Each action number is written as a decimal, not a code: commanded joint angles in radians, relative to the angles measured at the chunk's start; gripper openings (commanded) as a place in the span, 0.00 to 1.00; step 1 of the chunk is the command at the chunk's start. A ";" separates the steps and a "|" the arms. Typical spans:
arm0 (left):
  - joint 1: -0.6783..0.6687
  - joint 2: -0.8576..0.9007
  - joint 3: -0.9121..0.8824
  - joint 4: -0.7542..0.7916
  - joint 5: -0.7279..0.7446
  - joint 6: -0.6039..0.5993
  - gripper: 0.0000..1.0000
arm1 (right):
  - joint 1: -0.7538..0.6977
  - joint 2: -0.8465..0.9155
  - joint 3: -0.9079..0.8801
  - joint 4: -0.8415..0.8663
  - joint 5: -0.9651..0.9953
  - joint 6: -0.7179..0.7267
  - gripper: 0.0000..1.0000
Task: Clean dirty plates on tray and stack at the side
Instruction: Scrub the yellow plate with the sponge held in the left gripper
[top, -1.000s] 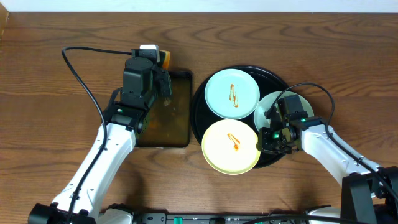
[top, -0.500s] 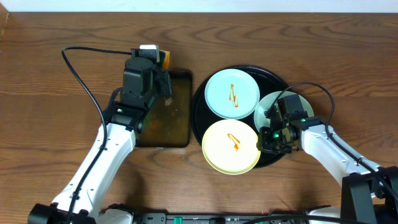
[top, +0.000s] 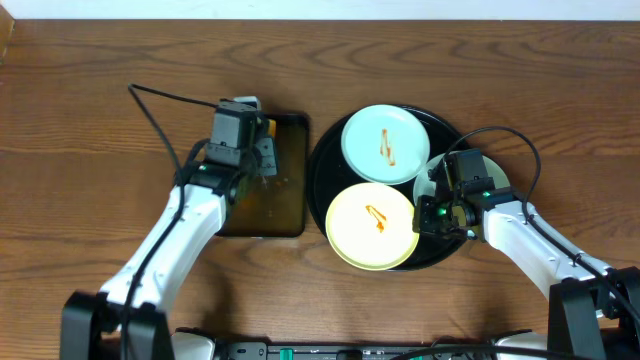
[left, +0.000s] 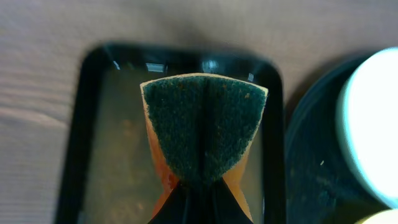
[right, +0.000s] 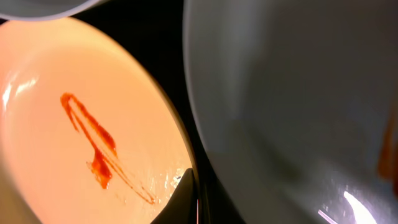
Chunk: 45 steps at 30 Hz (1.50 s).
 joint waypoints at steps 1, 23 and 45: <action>0.000 0.042 0.018 0.000 0.121 -0.027 0.08 | 0.002 0.004 -0.001 0.009 0.052 0.044 0.01; -0.057 0.060 0.018 -0.002 0.484 -0.016 0.07 | 0.003 0.004 -0.001 0.004 0.073 0.062 0.01; -0.485 0.290 0.018 0.265 0.466 -0.634 0.08 | 0.003 0.004 -0.001 -0.008 0.073 0.059 0.01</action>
